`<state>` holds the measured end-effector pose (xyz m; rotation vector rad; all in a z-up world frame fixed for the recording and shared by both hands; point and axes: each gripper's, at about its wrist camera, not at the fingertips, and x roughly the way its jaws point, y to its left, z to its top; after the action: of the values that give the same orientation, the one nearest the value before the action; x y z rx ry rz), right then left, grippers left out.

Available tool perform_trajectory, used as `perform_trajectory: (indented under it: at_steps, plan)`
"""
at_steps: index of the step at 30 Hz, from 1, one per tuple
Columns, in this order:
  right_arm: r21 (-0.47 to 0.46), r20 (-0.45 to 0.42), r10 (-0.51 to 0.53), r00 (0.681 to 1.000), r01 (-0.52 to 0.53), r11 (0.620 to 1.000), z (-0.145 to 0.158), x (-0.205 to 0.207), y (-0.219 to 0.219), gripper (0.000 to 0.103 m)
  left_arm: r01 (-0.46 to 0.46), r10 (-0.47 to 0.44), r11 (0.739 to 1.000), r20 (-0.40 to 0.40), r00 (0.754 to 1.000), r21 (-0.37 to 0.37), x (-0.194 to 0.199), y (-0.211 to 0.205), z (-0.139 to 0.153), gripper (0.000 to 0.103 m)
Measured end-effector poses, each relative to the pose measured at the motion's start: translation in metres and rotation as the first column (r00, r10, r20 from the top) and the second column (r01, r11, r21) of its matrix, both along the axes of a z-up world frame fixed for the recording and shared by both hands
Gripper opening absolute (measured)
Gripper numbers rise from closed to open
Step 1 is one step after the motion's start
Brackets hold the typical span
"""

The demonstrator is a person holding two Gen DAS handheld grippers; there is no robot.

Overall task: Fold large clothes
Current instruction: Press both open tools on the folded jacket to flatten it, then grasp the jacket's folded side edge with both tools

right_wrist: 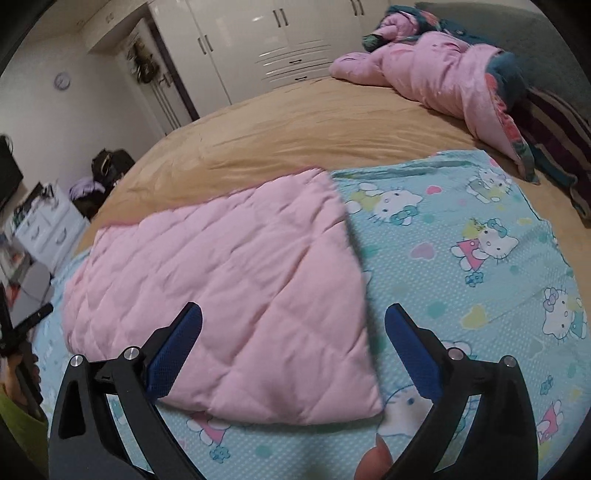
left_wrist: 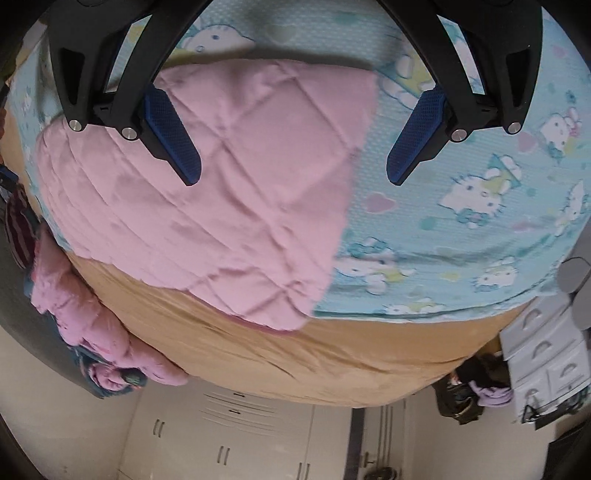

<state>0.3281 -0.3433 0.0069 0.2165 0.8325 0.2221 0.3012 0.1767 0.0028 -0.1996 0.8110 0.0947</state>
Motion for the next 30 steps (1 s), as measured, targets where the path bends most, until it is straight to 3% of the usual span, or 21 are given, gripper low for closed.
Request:
perform_trajectory:
  at_steps: [4,12,15,22,30]
  plan:
    - [0.032,-0.013,0.009,1.0,-0.009,0.999,-0.003,0.01,-0.011,0.099,-0.011,0.011,1.0,-0.005,1.0,0.021,0.005,0.01,0.003,0.095]
    - [0.054,-0.129,0.036,0.991,-0.03,0.998,-0.035,0.035,-0.012,0.099,0.002,0.0,1.0,-0.073,0.997,0.029,0.034,0.014,-0.015,0.095]
    - [0.07,-0.206,0.071,0.976,-0.058,0.996,-0.057,0.048,-0.007,0.099,0.01,-0.009,1.0,-0.097,0.995,0.015,0.046,0.013,-0.026,0.095]
    - [0.076,-0.293,0.147,0.945,-0.13,0.989,-0.091,0.078,0.009,0.099,0.037,-0.034,0.999,-0.151,0.988,0.016,0.07,0.008,-0.053,0.095]
    - [0.184,-0.355,0.214,0.91,-0.156,0.97,-0.123,0.107,0.008,0.099,0.048,-0.055,0.998,-0.169,0.984,-0.046,0.088,0.013,-0.071,0.095]
